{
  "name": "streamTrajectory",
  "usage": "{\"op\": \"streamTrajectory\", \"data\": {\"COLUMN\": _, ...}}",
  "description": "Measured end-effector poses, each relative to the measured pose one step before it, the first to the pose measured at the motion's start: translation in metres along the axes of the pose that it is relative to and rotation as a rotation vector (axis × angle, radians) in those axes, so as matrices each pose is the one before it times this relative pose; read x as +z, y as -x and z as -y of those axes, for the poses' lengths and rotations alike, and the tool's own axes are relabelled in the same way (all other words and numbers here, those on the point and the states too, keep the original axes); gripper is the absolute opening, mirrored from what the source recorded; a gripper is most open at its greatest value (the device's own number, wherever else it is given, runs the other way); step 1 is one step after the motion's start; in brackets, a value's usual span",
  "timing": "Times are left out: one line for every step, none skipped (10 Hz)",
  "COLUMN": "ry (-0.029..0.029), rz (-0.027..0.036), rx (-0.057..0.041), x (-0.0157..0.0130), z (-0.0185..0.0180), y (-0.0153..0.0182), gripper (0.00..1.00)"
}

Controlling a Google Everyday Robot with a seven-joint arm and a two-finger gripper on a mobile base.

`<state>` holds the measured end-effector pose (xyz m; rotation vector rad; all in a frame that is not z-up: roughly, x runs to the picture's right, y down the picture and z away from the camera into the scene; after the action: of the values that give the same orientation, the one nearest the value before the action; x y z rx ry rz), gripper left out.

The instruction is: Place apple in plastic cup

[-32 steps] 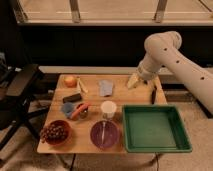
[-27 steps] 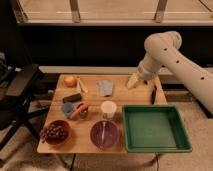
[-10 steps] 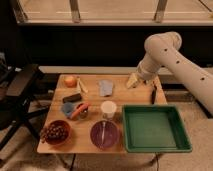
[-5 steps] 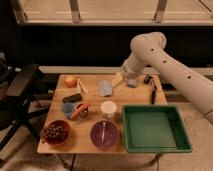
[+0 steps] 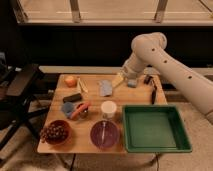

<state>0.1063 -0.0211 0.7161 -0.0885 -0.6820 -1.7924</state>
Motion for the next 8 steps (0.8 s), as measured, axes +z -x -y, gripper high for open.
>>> {"op": "streamTrajectory", "data": {"ry": -0.02562, "rz": -0.02343, "rx": -0.01667, "x": 0.00712, "z": 0.00803, "y": 0.00187, "gripper": 0.73}}
{"op": "streamTrajectory", "data": {"ry": -0.01589, "rz": -0.02080, "rx": -0.01469, "x": 0.00517, "z": 0.00900, "y": -0.00393, "gripper": 0.73}}
{"op": "streamTrajectory", "data": {"ry": -0.01909, "rz": -0.03624, "rx": -0.02509, "x": 0.00882, "z": 0.01552, "y": -0.00899, "gripper": 0.73}}
{"op": "streamTrajectory", "data": {"ry": -0.01563, "rz": -0.03865, "rx": -0.02193, "x": 0.01027, "z": 0.01660, "y": -0.01093, "gripper": 0.73}}
{"op": "streamTrajectory", "data": {"ry": -0.01269, "rz": -0.04125, "rx": -0.02038, "x": 0.00994, "z": 0.01418, "y": -0.01178, "gripper": 0.73}}
{"op": "streamTrajectory", "data": {"ry": -0.00103, "rz": -0.03072, "rx": -0.01723, "x": 0.00728, "z": 0.00816, "y": -0.00918, "gripper": 0.73}}
{"op": "streamTrajectory", "data": {"ry": 0.00590, "rz": -0.03568, "rx": -0.01889, "x": 0.01412, "z": 0.01102, "y": -0.01577, "gripper": 0.73}}
{"op": "streamTrajectory", "data": {"ry": 0.00393, "rz": -0.00719, "rx": -0.00509, "x": 0.01213, "z": 0.00345, "y": -0.01104, "gripper": 0.73}}
